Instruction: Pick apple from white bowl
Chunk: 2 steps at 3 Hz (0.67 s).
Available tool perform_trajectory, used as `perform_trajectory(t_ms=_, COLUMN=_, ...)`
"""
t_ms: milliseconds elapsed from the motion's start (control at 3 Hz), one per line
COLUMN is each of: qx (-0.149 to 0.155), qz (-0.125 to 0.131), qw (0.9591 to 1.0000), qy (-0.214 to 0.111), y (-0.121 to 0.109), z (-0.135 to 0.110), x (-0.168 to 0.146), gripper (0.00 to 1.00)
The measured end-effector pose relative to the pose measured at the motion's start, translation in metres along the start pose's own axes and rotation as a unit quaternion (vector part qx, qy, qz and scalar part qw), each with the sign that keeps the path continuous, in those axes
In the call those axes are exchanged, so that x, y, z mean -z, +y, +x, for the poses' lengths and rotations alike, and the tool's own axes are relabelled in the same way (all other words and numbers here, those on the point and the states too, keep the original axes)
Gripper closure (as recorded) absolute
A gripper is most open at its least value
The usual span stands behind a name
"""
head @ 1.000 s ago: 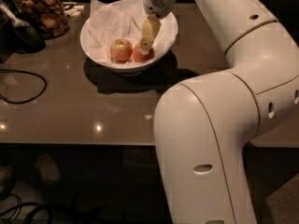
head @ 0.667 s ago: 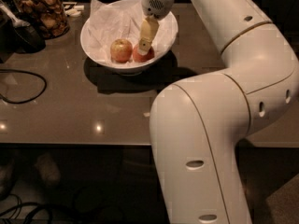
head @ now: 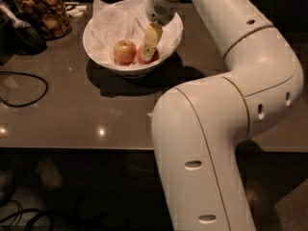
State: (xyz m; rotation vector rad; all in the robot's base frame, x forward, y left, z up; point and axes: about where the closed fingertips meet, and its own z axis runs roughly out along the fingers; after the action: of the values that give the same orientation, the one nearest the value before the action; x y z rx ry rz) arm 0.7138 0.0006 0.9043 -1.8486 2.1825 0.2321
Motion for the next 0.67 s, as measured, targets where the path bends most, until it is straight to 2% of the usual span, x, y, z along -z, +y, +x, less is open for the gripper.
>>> perform_trajectory(t_ms=667, qx=-0.002, qz=-0.018, qw=0.9998, qy=0.004, y=0.0006, z=0.0018, x=-0.0165, gripper=0.22)
